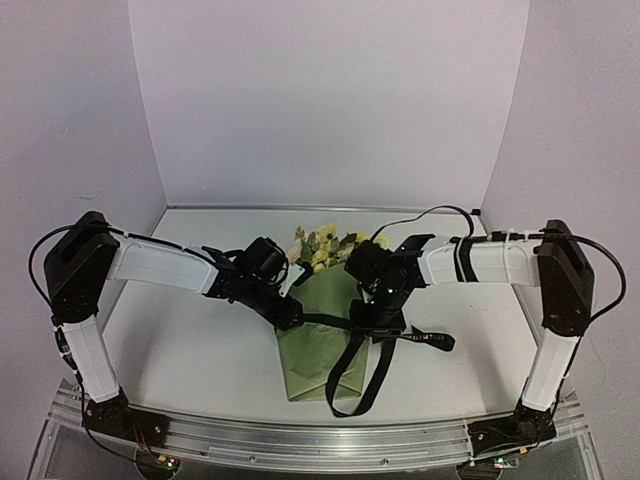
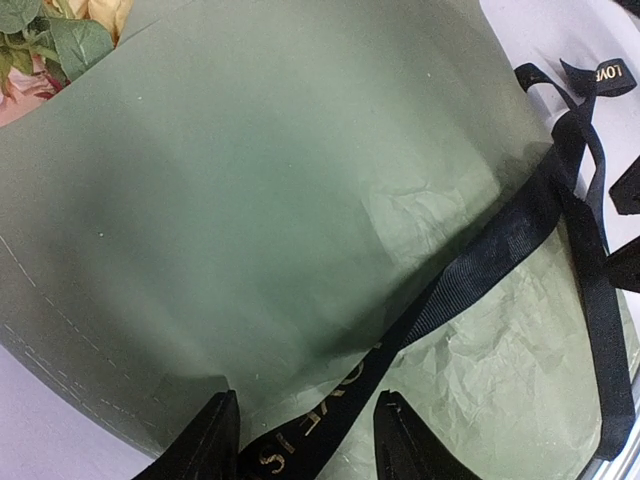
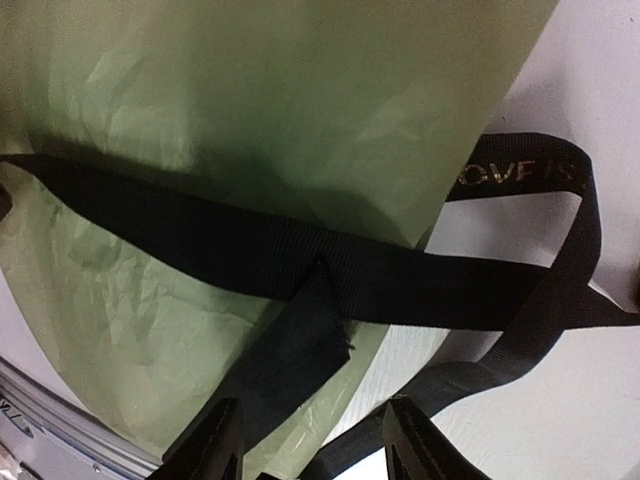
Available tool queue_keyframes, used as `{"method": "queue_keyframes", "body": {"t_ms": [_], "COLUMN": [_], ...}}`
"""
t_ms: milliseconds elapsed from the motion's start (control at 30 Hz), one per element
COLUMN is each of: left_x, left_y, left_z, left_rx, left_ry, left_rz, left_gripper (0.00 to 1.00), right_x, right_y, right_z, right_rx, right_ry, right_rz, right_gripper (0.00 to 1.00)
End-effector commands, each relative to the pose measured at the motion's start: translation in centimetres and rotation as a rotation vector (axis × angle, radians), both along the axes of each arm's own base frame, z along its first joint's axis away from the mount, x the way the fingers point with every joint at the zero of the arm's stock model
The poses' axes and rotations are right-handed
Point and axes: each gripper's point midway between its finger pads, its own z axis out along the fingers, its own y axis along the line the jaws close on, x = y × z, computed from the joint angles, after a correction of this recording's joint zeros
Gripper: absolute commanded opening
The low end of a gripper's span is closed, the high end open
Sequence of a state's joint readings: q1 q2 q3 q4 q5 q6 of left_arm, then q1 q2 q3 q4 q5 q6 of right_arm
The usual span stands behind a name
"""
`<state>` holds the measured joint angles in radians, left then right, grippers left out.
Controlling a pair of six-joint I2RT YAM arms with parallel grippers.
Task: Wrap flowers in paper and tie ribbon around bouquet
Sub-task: Place the right side of the ribbon on the folded bouquet, then cross the ribbon over the folded bouquet.
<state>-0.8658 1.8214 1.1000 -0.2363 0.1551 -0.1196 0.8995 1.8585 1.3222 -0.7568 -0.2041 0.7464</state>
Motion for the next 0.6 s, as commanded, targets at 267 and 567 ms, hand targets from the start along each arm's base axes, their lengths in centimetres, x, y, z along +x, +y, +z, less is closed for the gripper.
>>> {"method": "queue_keyframes", "body": {"t_ms": [267,567], "left_x": [0.6,0.7], "left_y": [-1.0,-0.8], "left_z": [1.4,1.2], "left_rx": [-0.030,-0.021], "left_ry": [-0.035,-0.040], "left_rz": [-0.018,-0.013], "left_gripper": [0.46,0.42], "right_x": [1.1,0.6], "right_y": [0.7,-0.2], "right_z": [-2.0,-1.7], "right_rx": [-0.058,-0.065], "right_ry": [-0.014,-0.021], "right_rz": [-0.056,-0.055], "right_gripper": [0.49,0.21]}}
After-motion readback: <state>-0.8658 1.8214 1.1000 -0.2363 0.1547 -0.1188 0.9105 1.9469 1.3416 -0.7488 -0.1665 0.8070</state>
